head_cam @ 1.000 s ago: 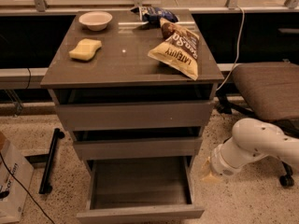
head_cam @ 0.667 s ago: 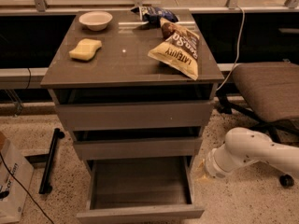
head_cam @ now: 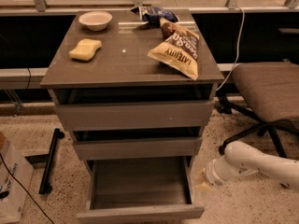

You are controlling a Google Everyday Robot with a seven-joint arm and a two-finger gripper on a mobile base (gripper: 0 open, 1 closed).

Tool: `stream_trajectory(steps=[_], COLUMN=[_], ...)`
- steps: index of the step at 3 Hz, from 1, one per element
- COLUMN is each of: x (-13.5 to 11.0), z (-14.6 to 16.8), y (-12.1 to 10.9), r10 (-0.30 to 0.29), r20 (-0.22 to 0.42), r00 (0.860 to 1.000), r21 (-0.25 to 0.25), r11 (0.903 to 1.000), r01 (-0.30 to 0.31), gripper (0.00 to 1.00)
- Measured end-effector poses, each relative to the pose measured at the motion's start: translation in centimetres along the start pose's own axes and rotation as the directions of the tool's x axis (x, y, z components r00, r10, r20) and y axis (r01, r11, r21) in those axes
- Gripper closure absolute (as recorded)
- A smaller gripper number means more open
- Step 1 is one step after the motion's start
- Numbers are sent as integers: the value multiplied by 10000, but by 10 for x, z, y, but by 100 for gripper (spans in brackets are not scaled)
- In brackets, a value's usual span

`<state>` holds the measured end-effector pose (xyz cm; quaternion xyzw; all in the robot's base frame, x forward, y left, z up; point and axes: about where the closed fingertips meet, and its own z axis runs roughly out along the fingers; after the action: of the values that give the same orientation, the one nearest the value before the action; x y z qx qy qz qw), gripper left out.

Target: Close bottom drawer

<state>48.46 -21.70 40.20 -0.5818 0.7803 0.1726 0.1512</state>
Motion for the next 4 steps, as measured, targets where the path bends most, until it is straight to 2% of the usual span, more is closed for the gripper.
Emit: stream_trajectory(steps=[2, 3, 4], x=[17, 47, 77], z=[27, 58, 92], y=[-4, -3, 3], r10=[453, 1165, 1890], r20=[-140, -269, -477], r00=[9989, 9928, 9808], r21=[-25, -202, -519], r11=[9990, 9929, 9801], r01=[-454, -1171, -1914], gripper=[100, 100, 100])
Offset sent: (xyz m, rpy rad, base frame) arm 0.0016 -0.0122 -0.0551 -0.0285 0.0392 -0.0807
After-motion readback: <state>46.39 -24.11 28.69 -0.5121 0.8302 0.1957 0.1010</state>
